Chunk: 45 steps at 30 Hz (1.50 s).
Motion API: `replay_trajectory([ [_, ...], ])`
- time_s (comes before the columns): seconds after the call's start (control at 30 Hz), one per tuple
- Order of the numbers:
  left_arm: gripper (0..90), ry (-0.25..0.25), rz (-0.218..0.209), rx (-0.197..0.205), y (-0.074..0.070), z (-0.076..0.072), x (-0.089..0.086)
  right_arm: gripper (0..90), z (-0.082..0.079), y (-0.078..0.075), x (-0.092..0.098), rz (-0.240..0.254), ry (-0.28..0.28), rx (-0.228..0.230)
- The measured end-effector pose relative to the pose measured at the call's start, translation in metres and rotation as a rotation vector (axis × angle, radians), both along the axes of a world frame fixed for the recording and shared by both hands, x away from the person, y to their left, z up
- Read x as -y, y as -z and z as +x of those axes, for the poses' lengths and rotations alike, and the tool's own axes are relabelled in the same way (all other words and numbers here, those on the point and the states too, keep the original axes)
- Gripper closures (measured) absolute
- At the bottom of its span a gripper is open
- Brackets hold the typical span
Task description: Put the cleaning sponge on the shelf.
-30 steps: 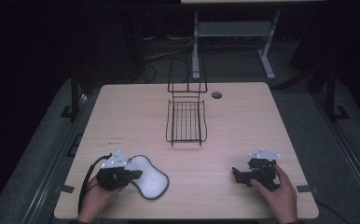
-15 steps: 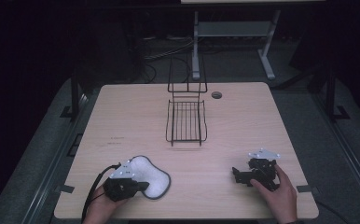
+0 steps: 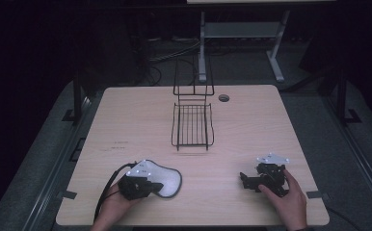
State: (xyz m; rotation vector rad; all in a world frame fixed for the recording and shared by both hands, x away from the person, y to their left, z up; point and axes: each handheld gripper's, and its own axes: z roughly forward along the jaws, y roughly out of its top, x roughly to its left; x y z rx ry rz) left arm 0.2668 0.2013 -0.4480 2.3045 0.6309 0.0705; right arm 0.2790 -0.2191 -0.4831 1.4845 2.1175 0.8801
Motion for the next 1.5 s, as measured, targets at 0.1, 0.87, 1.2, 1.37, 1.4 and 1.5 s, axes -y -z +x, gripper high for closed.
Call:
replay_trajectory([
  [0.1,89.6,0.005,0.004,-0.005,-0.001,0.004,0.007,0.0,0.0,0.0,0.0,0.0,0.0,0.0],
  [0.87,89.6,-0.119,-0.004,0.038,-0.02,0.063,-0.025,0.0,0.0,0.0,0.0,-0.001,-0.001,0.0],
  [1.2,89.6,-0.153,0.068,-0.006,-0.004,0.076,-0.039,0.0,0.0,0.0,0.0,-0.002,-0.001,0.0],
  [1.37,89.6,-0.148,0.056,-0.008,-0.003,0.069,-0.041,0.0,0.0,0.0,0.0,-0.002,-0.001,0.0],
  [1.4,89.6,-0.153,0.054,-0.009,-0.003,0.066,-0.042,0.0,0.0,0.0,0.0,-0.002,-0.001,0.001],
  [1.5,89.6,-0.151,0.055,-0.009,-0.003,0.057,-0.045,0.0,0.0,0.0,0.0,-0.002,-0.001,0.001],
])
